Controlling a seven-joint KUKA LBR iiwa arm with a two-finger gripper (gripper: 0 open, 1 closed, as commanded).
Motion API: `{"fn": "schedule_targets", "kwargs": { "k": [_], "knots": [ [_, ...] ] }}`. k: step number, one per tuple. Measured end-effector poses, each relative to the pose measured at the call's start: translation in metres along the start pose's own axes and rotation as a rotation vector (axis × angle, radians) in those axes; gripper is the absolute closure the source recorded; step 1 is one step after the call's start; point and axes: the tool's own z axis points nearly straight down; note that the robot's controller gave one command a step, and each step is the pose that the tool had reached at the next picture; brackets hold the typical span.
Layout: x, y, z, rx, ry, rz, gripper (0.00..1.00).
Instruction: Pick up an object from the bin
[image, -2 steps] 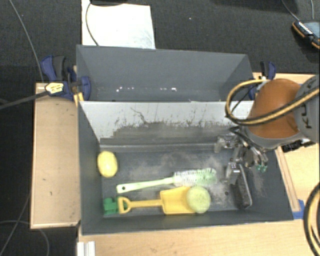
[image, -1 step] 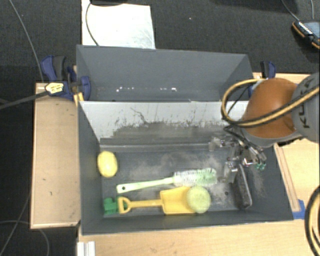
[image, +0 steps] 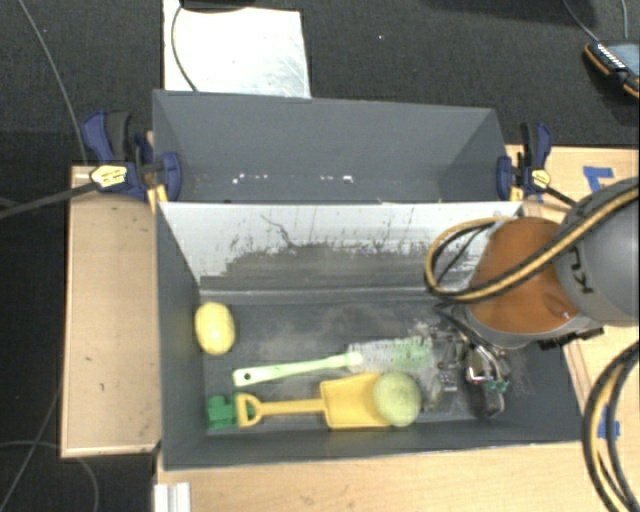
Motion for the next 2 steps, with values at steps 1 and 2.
{"fn": "schedule_targets", "kwargs": {
  "k": [1,2],
  "knots": [
    [0.0044,0.0329,-0.0152,0.002,-0.028,0.052,1.00],
    [0.0045,0.0327,-0.0156,0.002,-0.028,0.051,1.00]
  ]
}}
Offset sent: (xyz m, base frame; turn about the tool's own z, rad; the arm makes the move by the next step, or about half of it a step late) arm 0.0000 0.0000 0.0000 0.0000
